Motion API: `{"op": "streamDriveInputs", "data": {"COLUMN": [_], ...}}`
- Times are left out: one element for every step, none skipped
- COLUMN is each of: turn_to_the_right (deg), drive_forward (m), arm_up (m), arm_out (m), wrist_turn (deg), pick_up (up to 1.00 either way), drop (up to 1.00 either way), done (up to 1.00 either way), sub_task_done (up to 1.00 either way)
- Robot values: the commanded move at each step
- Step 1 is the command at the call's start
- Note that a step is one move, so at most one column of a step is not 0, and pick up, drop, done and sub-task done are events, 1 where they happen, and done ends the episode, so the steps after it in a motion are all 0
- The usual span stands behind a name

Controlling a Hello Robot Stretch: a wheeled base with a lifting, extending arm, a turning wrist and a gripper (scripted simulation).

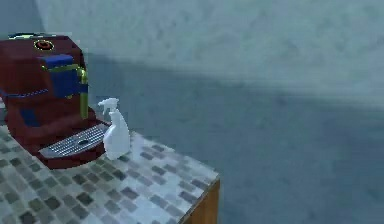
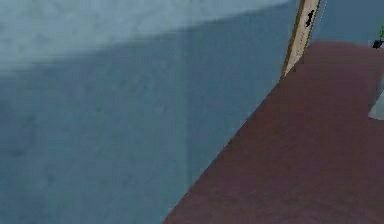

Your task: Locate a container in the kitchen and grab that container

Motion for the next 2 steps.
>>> {"op": "streamDriveInputs", "data": {"turn_to_the_right": [-45.0, -45.0], "drive_forward": [0.00, 0.00], "arm_up": [0.00, 0.00], "arm_out": [0.00, 0.00], "wrist_turn": [0.0, 0.0], "pick_up": [0.00, 0.00], "drop": [0.00, 0.00], "done": [0.00, 0.00], "sub_task_done": [0.00, 0.00]}}
